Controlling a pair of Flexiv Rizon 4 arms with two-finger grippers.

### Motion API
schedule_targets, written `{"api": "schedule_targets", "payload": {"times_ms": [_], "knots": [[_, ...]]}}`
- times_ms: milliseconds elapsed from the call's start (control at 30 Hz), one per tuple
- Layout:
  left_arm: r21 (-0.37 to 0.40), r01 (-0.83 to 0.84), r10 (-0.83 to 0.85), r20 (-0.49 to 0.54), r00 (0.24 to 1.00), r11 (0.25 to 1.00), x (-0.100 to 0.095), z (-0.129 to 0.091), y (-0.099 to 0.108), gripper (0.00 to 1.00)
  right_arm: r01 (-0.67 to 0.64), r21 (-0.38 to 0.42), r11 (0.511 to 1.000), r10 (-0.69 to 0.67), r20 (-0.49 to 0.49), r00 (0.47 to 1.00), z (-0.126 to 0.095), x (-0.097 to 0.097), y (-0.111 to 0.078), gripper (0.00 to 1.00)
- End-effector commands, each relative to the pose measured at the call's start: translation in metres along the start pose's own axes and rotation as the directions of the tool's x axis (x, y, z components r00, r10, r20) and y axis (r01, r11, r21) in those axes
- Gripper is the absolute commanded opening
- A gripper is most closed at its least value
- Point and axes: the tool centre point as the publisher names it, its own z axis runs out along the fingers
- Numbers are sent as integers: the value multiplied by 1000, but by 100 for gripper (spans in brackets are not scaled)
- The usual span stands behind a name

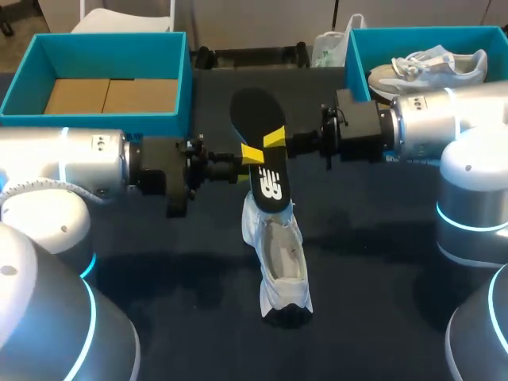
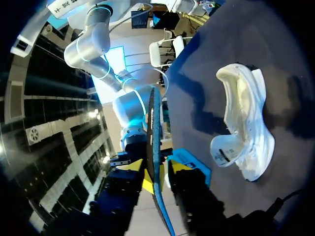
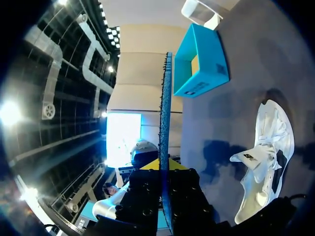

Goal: Take the shoe out of the shoebox, open the shoe tongue, remove and reinsert the insole, then place the shoe into the shoebox

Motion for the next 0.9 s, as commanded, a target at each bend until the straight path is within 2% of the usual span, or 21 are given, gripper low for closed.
{"api": "schedule_targets", "payload": {"times_ms": [33,200,233,333,633,900], "knots": [[44,13,-9,-93,996,999,-1,-39,3,100,-3,-10,1000,3,-8,1000,0,-8,-5,0],[32,-53,58,-201,978,998,0,-69,27,100,-15,-2,1000,15,-7,1000,2,-16,-7,0],[0,-94,92,-154,984,996,-4,-74,33,100,-18,1,1000,18,-10,1000,2,-17,-7,0],[0,-94,92,-154,984,996,-4,-74,33,100,-51,-7,999,50,-32,998,3,-24,-7,0],[0,-94,92,-154,984,996,-4,-74,33,100,-51,-7,999,50,-32,998,3,-24,-7,0],[110,-152,180,-313,932,982,-40,-90,53,100,-51,-7,999,50,-32,998,3,-24,-7,0]]}}
